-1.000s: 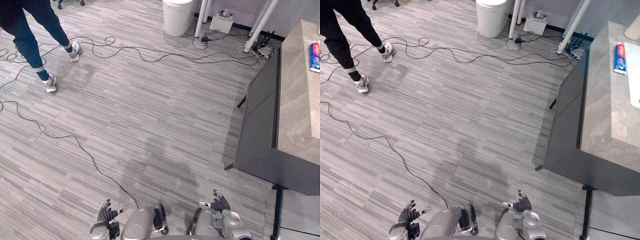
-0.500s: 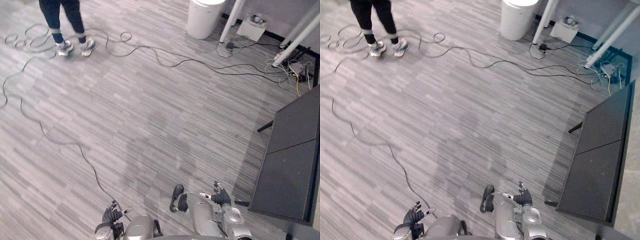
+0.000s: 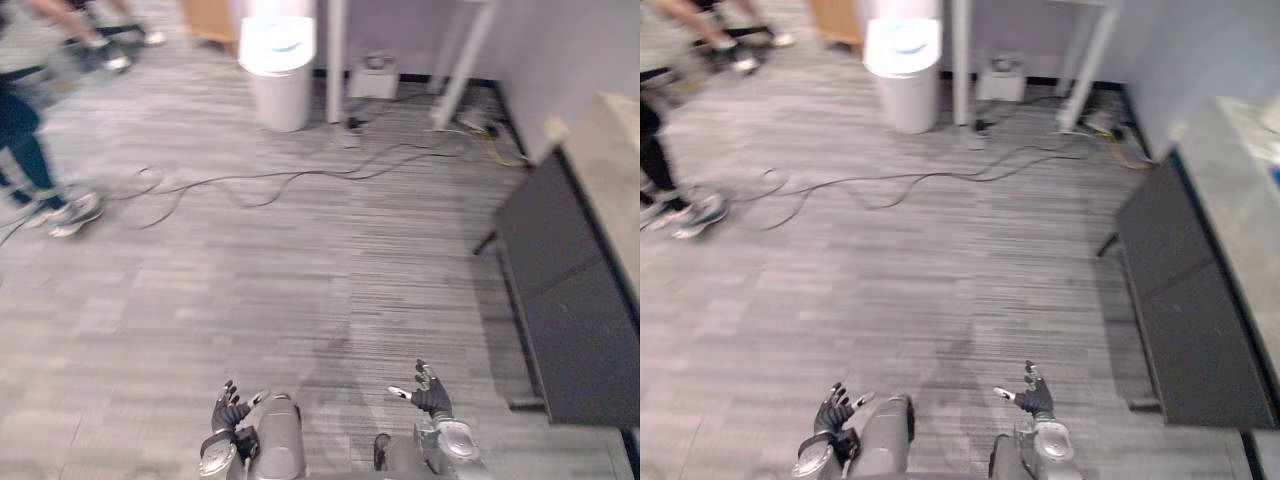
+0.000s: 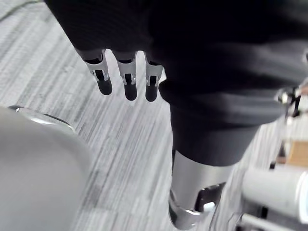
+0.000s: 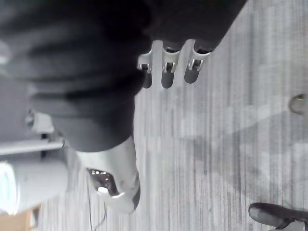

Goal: Organize washtable

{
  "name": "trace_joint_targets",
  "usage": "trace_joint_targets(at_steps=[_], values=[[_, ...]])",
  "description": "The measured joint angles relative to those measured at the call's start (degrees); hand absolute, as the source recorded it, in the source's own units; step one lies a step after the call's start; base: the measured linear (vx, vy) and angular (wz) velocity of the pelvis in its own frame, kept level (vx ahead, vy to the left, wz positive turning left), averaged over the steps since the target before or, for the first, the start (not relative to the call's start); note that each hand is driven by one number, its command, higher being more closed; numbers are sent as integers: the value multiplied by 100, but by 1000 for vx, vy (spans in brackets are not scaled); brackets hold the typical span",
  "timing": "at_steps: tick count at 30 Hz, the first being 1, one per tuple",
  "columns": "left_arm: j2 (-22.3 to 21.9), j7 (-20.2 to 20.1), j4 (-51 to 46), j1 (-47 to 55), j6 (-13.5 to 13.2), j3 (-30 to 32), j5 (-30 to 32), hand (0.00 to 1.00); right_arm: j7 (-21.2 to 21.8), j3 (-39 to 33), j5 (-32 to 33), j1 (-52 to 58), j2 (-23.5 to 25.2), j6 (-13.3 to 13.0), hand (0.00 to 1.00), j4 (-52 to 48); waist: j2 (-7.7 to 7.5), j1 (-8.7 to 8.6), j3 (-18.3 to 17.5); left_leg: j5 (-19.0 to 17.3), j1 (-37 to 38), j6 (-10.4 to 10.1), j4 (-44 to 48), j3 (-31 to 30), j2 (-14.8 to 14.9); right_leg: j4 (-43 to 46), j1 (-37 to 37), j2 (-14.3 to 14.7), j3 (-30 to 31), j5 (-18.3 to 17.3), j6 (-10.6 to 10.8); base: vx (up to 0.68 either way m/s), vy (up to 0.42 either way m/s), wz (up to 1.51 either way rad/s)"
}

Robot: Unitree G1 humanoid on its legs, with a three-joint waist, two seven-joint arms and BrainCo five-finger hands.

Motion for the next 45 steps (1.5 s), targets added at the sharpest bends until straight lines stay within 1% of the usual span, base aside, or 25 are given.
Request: trace_joint_targets(at_steps=[2,4,7,9,10,12,14,15,17,18,20,21,24,26,27,28,29,31,34,35,36,39,42,44,45], values=[[112,1,168,11,46,-25,68,0,29,136,-38,-61,-30,-26,0,277,-146,-115,-103,-24,487,81,-265,455,0,234,-52,-433,-857,200,-215,163,133,-95],[126,-1,209,18,50,-44,67,0,51,157,-48,-213,-37,-30,0,508,-155,-134,-121,17,694,76,-520,720,63,111,-93,-546,-1410,44,-259,170,35,-80],[217,-6,348,8,70,-51,67,0,92,223,-163,-585,-194,-21,0,873,-54,-219,-69,168,905,-97,-1002,1166,307,-791,-518,-333,-2136,39,-249,163,-72,-79],[310,-9,473,23,74,-81,72,0,93,228,-229,-571,-282,-20,0,895,-97,-295,-87,252,1174,-235,-1228,1227,207,-1597,-539,-170,-2158,973,-545,271,-146,-47],[321,-15,578,-22,78,-113,121,0,99,179,-248,-561,-439,-33,0,939,-47,-302,-97,303,1434,-319,-1396,1122,204,-1496,-429,-84,-2041,1189,-710,238,-134,-30],[178,-25,579,15,62,-199,189,0,102,120,-257,-515,-604,-33,0,1001,235,-334,-176,435,1602,-509,-1601,935,284,-1490,-375,49,-2035,979,-759,280,-183,-31],[26,-26,580,6,65,-229,195,0,99,-79,-227,-554,-724,-26,0,1009,377,-470,-182,579,1523,-740,-1392,769,388,-1427,-371,142,-2039,801,-806,240,-186,-18],[-13,-30,583,8,71,-250,196,0,92,-105,-207,-540,-714,-28,0,1019,374,-501,-177,728,1377,-926,-857,611,518,-1523,-229,228,-2029,731,-841,202,-184,-20],[-12,-39,556,-2,65,-289,196,0,86,-97,-198,-499,-700,-26,0,1061,353,-496,-164,1123,1045,-1010,258,337,793,-1892,258,423,-1966,698,-893,208,-165,-23],[-4,-39,529,-6,46,-293,202,0,76,-98,-194,-455,-676,-23,0,1071,287,-480,-125,973,890,-1005,812,191,831,-2131,606,506,-1892,674,-930,210,-110,-30],[6,-37,508,-6,36,-293,205,0,70,-180,-183,-412,-702,-21,0,1115,276,-449,-134,606,615,-824,1103,127,682,-2407,952,547,-1736,648,-969,187,-54,-39],[11,-34,495,-4,29,-283,198,0,60,-208,-166,-412,-712,-11,0,1152,278,-432,-134,465,396,-608,980,119,500,-2551,1065,561,-1589,650,-970,163,22,-57],[10,-36,343,1,30,-262,186,0,46,-317,-137,-423,-684,6,0,1239,278,-334,-130,423,-71,-479,-191,-58,2,-2724,1198,553,-1131,614,-905,175,100,-77],[8,-35,292,0,29,-224,182,0,13,-331,-134,-378,-683,9,0,1239,270,-274,-127,573,-206,-502,-1287,-568,-347,-2765,1290,515,-885,527,-756,263,226,-90],[14,-21,299,15,29,-165,161,0,-18,-335,-136,-351,-697,8,0,1242,244,-237,-140,1179,-87,-385,-1622,-764,-463,-2782,1368,498,-682,445,-590,243,212,-78],[7,-16,301,32,27,-156,151,0,-30,-318,-137,-337,-681,9,0,1242,263,-205,-182,1289,4,-237,-1647,-788,-533,-2815,1419,491,-569,422,-490,337,242,-96],[73,-11,299,38,26,-161,155,0,-24,-307,-139,-293,-584,6,0,1230,167,-180,-211,1103,23,43,-1502,-759,-654,-2884,1455,406,-428,423,-428,393,229,-72],[122,-18,284,-13,27,-110,151,0,-27,-359,-147,-230,-436,1,0,1203,-76,-136,-265,808,-23,265,-1136,-597,-736,-2684,1427,265,-235,311,-169,426,236,-68],[112,-20,335,-30,48,-143,164,0,3,-403,-161,-196,-313,7,0,1097,-110,-39,-265,522,551,446,-1120,-97,-762,-735,722,28,-2,154,-37,393,206,-80],[172,-22,347,23,68,-289,186,0,45,-339,-169,-212,-313,-2,0,984,-118,-214,-255,355,889,563,-1170,51,-824,443,283,-211,-141,255,105,396,161,-40],[195,-22,365,30,82,-326,193,0,69,-331,-177,-235,-307,1,0,986,-98,-280,-241,297,1037,621,-1199,79,-852,832,145,-309,-261,237,82,348,99,-24],[257,-19,419,21,162,-411,194,0,103,-294,-269,-334,-361,3,0,992,-41,-298,-207,220,1877,693,-1629,116,-777,1798,-365,-387,-1211,-202,-475,551,47,-35],[298,-21,420,3,169,-412,194,0,99,-296,-261,-469,-392,-4,0,990,-12,-377,-189,215,2267,651,-1821,266,-607,877,-1007,-105,-2145,-283,-728,499,-31,-24],[283,-24,427,31,173,-414,199,0,98,-216,-268,-575,-435,11,0,999,47,-439,-155,147,2503,285,-1820,420,-523,-692,-1118,308,-2709,260,-1045,570,-63,-34],[315,-27,415,159,172,-375,206,0,110,-64,-266,-477,-469,7,0,1006,-78,-433,-215,83,2703,104,-1754,431,-702,-1936,-1002,545,-2804,1489,-1663,621,-27,-79]])
